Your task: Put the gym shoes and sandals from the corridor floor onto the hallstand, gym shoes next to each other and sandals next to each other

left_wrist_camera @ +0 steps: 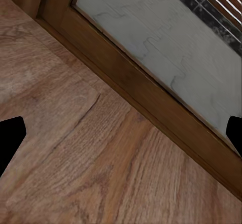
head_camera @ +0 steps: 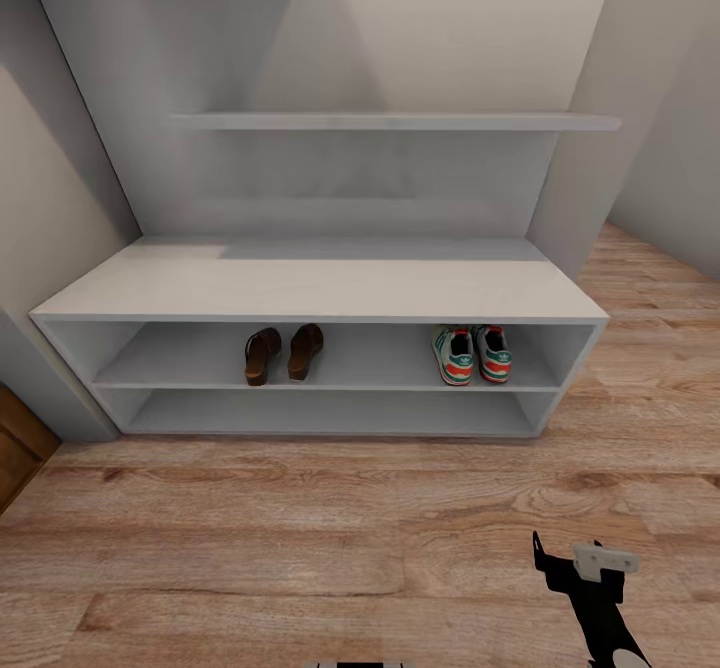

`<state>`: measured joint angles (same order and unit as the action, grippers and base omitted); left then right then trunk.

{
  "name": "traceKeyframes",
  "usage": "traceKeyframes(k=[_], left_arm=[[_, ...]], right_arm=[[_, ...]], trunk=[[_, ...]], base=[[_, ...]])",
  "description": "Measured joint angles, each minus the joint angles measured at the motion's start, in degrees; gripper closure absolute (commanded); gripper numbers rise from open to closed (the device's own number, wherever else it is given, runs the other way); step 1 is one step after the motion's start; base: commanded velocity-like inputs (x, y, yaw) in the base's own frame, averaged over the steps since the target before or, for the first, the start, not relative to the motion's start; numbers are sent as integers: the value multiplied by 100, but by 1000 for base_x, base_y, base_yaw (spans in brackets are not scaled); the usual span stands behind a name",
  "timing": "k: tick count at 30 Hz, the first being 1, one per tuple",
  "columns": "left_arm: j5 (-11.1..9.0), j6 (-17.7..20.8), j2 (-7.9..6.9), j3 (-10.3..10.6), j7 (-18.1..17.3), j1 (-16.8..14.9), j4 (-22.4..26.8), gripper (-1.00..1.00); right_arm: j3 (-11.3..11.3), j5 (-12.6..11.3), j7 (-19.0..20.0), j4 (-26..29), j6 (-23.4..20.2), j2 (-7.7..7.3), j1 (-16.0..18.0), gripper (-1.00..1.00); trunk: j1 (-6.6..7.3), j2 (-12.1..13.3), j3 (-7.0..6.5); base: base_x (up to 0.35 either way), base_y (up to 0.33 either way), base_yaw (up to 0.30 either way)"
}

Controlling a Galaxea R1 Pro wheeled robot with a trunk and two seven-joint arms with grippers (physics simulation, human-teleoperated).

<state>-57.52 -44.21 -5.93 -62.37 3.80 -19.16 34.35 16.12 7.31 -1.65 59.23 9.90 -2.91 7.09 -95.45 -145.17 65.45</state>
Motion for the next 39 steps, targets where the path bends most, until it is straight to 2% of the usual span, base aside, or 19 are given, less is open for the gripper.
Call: traceKeyframes(k=[13, 39], left_arm=[[-36, 0, -110, -74, 226, 13, -17, -100], [-49, 0, -194, -54, 252, 3, -19, -100]], right_arm=[[-28, 1, -6, -18, 0, 0, 0, -100], [-103, 1, -10, -23, 0, 0, 0, -100]], trunk=[[0, 0, 0], [0, 0, 0]], base=[[0, 0, 0], [0, 0, 0]])
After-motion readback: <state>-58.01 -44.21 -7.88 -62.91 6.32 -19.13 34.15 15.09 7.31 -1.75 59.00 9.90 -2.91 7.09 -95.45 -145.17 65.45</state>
